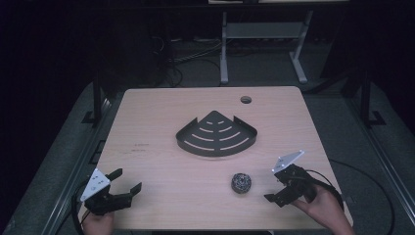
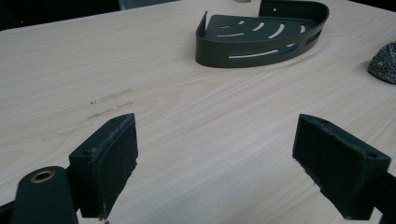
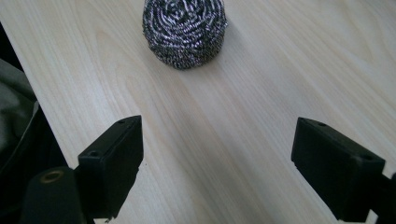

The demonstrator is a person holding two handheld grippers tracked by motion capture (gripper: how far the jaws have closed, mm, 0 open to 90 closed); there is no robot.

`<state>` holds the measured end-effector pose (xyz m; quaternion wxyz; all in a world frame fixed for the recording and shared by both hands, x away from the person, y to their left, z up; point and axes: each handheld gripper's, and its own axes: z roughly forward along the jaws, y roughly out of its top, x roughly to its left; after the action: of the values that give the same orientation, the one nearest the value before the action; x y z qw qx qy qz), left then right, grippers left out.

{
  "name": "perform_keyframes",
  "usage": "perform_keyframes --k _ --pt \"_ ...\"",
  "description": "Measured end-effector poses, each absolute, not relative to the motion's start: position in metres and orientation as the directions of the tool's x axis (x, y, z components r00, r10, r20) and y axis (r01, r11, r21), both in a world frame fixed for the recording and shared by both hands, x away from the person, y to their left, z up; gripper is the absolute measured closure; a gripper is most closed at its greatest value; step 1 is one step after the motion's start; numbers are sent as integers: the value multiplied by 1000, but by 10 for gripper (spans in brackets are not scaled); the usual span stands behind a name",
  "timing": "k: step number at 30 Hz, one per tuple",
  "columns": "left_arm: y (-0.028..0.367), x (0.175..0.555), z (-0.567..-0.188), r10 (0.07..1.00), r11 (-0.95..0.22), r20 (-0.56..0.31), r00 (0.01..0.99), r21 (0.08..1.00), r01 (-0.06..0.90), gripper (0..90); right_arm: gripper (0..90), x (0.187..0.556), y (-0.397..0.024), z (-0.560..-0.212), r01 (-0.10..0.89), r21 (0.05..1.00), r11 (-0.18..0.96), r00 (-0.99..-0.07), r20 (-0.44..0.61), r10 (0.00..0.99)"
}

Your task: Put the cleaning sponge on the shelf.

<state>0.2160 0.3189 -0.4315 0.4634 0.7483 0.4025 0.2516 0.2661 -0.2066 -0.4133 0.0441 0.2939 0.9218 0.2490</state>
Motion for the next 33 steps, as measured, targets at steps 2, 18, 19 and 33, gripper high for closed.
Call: perform_keyframes --k 2,18,19,33 --pt "319 216 -431 835 -248 4 550 895 370 133 163 267 -203 -412 513 483 710 -830 66 554" --pt "321 215 -431 837 -242 2 547 898 368 133 161 281 -179 -409 467 455 758 -865 58 498" --pt "321 215 -431 837 -242 1 547 898 368 133 160 282 -177 -409 461 454 762 -869 57 492" --pt "323 214 -430 838 -243 5 545 899 365 134 159 291 -155 -408 421 435 796 -895 56 442"
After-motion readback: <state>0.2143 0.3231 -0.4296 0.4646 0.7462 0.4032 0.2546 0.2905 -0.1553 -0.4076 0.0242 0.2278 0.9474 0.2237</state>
